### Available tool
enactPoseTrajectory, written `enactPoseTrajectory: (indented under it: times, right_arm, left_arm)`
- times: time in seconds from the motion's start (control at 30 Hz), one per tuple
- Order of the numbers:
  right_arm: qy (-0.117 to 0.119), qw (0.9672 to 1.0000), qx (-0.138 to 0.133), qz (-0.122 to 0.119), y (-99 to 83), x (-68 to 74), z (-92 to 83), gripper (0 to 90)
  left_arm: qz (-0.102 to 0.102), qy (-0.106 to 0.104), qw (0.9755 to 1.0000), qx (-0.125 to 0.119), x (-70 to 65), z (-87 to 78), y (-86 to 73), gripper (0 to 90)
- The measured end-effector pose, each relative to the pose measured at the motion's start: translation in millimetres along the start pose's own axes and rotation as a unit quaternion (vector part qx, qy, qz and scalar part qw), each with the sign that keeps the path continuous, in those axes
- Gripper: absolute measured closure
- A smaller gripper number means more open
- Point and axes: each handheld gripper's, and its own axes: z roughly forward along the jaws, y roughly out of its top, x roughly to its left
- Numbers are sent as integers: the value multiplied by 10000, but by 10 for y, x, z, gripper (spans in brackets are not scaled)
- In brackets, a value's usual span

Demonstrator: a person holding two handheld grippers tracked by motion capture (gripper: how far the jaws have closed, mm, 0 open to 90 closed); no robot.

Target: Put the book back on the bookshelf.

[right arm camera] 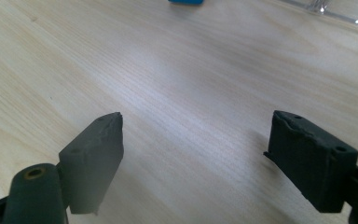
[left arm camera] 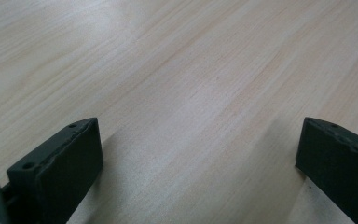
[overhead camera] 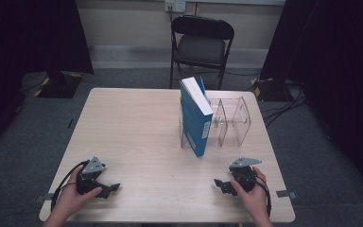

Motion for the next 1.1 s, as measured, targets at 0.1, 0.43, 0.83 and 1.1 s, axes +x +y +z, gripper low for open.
enactPoseTrajectory:
  times: [0.1,0.43,0.83,1.1]
  right_arm:
    - [-11,10000,15,-8,-35,-5,20,176]
    - [-153,9987,-156,-459,-107,24,52,147]
    - [-72,9980,-355,-513,-146,3,73,130]
    - [-76,9980,-357,-512,-148,6,72,130]
  left_arm:
    - [27,20,10000,3,3,-2,1,1]
    - [15,6,10000,3,2,-1,1,1]
    - [1,1,10000,-1,0,0,0,1]
    - [10,15,10000,-1,0,-1,0,1]
